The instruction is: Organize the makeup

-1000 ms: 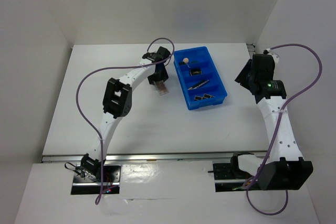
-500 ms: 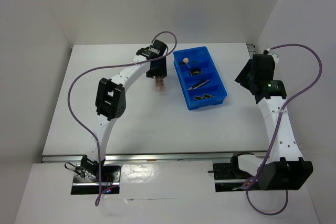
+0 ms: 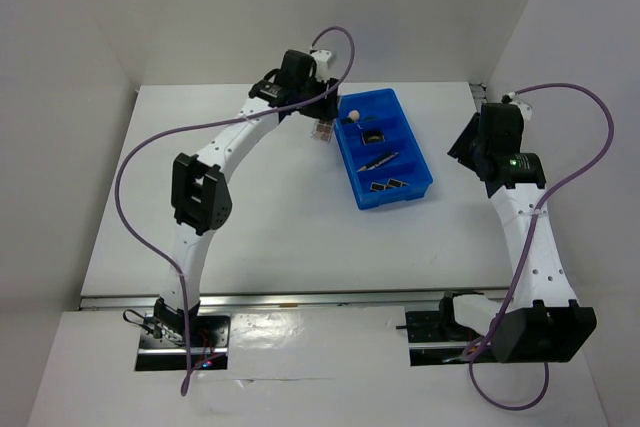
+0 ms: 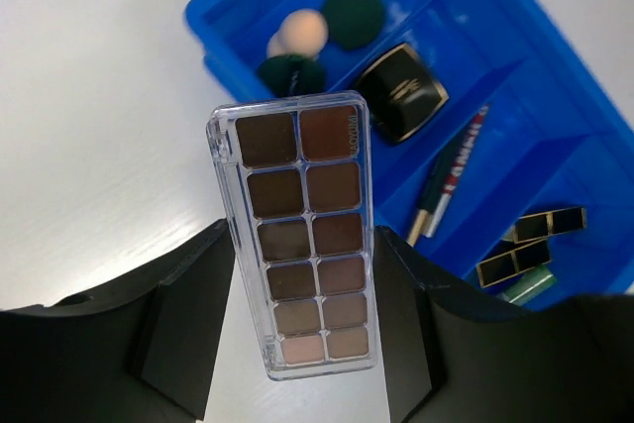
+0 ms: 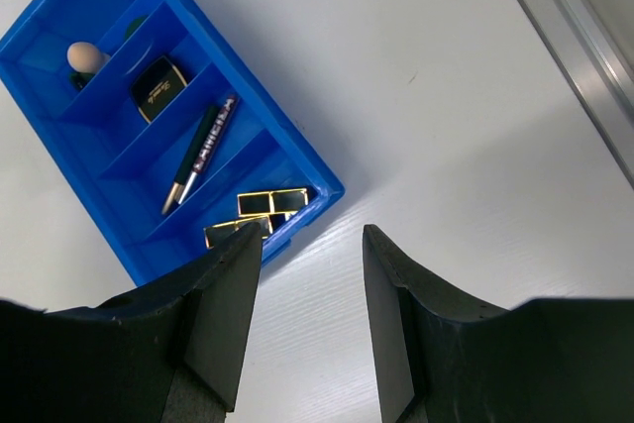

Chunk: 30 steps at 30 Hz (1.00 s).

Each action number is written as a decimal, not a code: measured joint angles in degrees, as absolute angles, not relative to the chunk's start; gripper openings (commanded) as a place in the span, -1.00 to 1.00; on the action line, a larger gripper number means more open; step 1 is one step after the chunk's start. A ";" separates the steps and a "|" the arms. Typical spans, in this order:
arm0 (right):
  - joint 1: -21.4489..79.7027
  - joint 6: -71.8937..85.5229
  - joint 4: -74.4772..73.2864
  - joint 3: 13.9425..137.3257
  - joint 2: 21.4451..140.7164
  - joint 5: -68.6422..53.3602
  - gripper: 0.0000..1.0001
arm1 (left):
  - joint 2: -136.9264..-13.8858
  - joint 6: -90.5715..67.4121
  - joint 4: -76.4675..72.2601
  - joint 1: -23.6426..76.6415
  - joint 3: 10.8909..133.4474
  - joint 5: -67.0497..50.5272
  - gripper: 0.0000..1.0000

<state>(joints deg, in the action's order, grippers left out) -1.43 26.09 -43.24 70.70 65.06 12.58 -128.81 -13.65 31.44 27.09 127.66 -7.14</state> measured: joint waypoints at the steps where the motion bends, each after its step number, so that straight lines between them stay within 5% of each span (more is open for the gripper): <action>1: -1.43 26.06 -43.24 70.70 65.06 12.64 0.06 | -128.81 -13.02 30.30 27.24 127.66 -8.25 -0.59; 16: -1.43 25.65 -43.40 70.70 65.06 13.34 0.06 | -132.90 -6.00 9.91 30.89 131.96 -19.88 -0.71; 30: -1.45 24.58 -43.51 70.17 65.06 14.66 0.06 | -141.99 -1.06 0.75 35.40 132.00 -14.15 -0.71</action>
<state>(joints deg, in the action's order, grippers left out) -1.45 24.58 -43.51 70.17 65.06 14.66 -141.99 -1.06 0.75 35.40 132.00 -14.15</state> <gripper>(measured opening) 0.528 0.665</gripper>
